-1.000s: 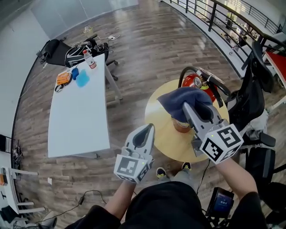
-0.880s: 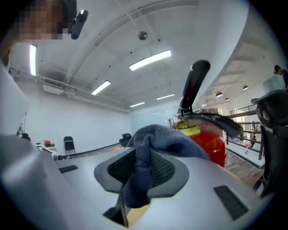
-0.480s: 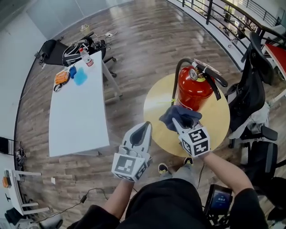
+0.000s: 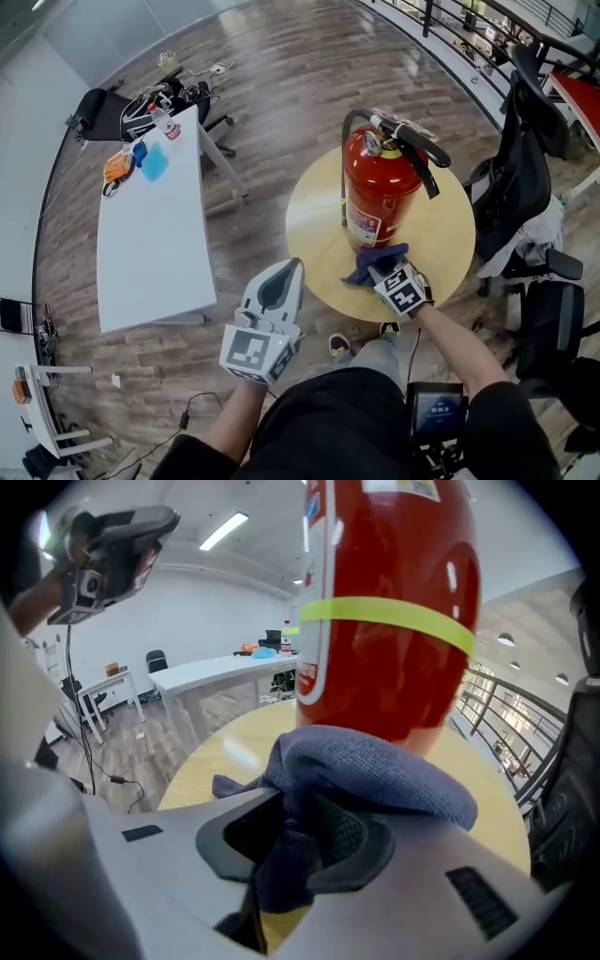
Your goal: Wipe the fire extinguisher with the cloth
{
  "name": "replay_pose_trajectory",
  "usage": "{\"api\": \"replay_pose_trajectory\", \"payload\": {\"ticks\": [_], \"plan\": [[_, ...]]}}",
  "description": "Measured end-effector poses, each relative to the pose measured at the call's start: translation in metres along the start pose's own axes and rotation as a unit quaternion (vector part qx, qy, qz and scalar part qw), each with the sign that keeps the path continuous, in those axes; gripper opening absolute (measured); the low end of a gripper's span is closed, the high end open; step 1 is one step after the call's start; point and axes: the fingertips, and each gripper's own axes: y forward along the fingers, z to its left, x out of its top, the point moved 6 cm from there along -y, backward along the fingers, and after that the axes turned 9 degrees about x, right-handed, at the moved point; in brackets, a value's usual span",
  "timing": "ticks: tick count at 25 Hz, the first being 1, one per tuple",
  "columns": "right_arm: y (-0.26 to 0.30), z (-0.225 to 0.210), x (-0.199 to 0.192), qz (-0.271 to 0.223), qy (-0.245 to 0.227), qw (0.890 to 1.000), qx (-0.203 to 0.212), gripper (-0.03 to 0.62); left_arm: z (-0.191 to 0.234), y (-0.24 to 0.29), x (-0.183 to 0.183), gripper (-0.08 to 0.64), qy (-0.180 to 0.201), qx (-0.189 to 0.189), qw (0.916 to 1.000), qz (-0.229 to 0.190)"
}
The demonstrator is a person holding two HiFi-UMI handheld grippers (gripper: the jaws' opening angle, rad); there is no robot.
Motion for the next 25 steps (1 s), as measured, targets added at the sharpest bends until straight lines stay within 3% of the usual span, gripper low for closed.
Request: {"api": "replay_pose_trajectory", "payload": {"ticks": [2, 5, 10, 13, 17, 22, 25], "plan": [[-0.016, -0.015, -0.010, -0.005, 0.013, 1.000, -0.024, 0.103, -0.007, 0.005, 0.000, 0.024, -0.003, -0.002, 1.0000, 0.001], [-0.062, -0.037, 0.006, -0.067, 0.038, 0.995, -0.068, 0.103, -0.017, 0.016, 0.002, 0.025, -0.006, -0.005, 1.0000, -0.005], [-0.167, -0.048, 0.091, -0.212, 0.007, 0.973, -0.096, 0.103, -0.037, 0.038, 0.017, 0.025, -0.021, -0.011, 0.9995, -0.020], [-0.221, -0.051, 0.142, -0.266, -0.033, 0.959, -0.095, 0.103, -0.049, 0.050, 0.028, 0.024, -0.030, -0.008, 0.9991, -0.028], [-0.280, -0.056, 0.203, -0.342, -0.088, 0.934, -0.054, 0.103, -0.058, 0.071, 0.051, 0.025, -0.032, -0.001, 0.9984, -0.047], [-0.282, -0.058, 0.241, -0.317, -0.186, 0.930, -0.009, 0.103, -0.067, 0.081, 0.055, 0.025, -0.034, 0.021, 0.9982, -0.045], [-0.275, -0.077, 0.234, -0.307, -0.171, 0.936, -0.027, 0.103, -0.065, 0.079, 0.052, 0.025, -0.030, 0.035, 0.9982, -0.037]]}}
